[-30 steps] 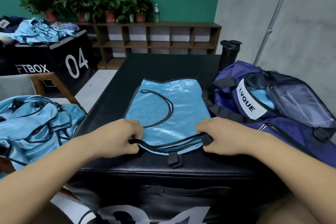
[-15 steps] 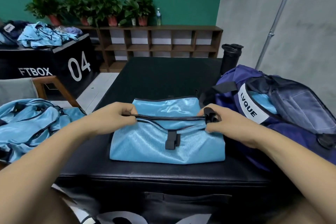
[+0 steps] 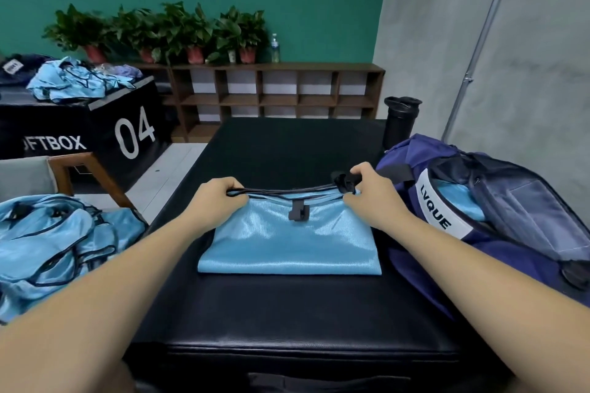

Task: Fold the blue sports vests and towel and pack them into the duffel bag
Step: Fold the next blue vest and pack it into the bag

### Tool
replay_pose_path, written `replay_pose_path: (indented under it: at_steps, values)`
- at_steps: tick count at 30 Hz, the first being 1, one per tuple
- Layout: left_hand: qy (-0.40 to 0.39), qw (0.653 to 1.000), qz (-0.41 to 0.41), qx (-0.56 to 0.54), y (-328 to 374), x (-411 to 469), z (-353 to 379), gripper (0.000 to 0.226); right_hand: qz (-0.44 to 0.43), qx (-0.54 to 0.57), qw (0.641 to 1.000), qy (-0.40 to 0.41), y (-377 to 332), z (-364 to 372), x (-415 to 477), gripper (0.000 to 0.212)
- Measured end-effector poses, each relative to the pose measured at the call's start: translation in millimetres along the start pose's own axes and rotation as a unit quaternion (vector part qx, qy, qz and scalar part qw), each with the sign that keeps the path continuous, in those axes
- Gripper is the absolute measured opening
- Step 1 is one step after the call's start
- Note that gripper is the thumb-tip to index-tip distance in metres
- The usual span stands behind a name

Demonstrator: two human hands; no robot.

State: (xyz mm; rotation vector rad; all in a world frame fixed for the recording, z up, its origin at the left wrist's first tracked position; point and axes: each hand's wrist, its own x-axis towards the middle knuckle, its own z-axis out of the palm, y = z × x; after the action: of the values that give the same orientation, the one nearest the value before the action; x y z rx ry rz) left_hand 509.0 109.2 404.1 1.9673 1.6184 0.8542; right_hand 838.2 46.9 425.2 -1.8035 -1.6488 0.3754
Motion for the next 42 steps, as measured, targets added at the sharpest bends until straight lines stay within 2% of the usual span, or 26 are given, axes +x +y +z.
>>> replay_pose_path:
  at_steps: [6, 9, 10, 12, 14, 17, 23, 26, 30, 35, 36, 39, 40, 42]
  values:
    - [0.007, 0.998, 0.020, 0.058, -21, 18, 5, 0.013, -0.040, -0.184, 0.981, 0.042, 9, 21, 3, 0.039]
    - [0.028, 0.993, 0.054, 0.100, -29, 19, 7, 0.031, -0.138, -0.297, 0.940, 0.097, 11, 26, 2, 0.050]
    - [0.027, 0.993, 0.063, 0.101, -30, 19, 6, 0.035, -0.184, -0.301, 0.931, 0.096, 10, 27, 1, 0.054]
    - [-0.001, 0.993, 0.076, 0.092, -31, 20, 6, 0.043, -0.245, -0.280, 0.927, 0.037, 9, 31, 0, 0.062]
    - [-0.052, 0.989, 0.089, 0.102, -32, 18, 7, 0.049, -0.243, -0.269, 0.932, -0.032, 10, 38, 2, 0.066]
    - [-0.103, 0.984, 0.105, 0.103, -28, 17, 15, 0.050, -0.199, -0.278, 0.937, -0.072, 16, 48, 9, 0.065]
    - [-0.078, 0.986, 0.114, 0.098, -26, 22, 22, 0.024, -0.149, -0.315, 0.933, -0.095, 25, 55, 19, 0.051]
    - [-0.078, 0.987, 0.112, 0.091, -27, 21, 16, 0.014, -0.146, -0.321, 0.932, -0.079, 27, 55, 17, 0.039]
    - [-0.110, 0.983, 0.097, 0.107, -24, 10, 1, 0.011, -0.175, -0.326, 0.927, -0.066, 21, 52, 2, 0.025]
    - [-0.151, 0.970, 0.106, 0.160, -24, -13, -20, 0.013, -0.211, -0.304, 0.925, -0.084, 16, 45, -23, 0.025]
    - [-0.147, 0.968, 0.113, 0.171, -23, -16, -22, 0.012, -0.221, -0.298, 0.925, -0.076, 17, 43, -28, 0.025]
    - [-0.108, 0.964, 0.150, 0.191, -13, -26, -24, 0.013, -0.277, -0.293, 0.914, -0.042, 15, 38, -42, 0.050]
    - [-0.097, 0.962, 0.169, 0.190, -7, -31, -24, 0.015, -0.293, -0.271, 0.916, -0.044, 10, 35, -48, 0.048]
    - [-0.097, 0.960, 0.203, 0.167, 8, -46, -22, 0.016, -0.327, -0.238, 0.912, -0.064, -1, 32, -61, 0.029]
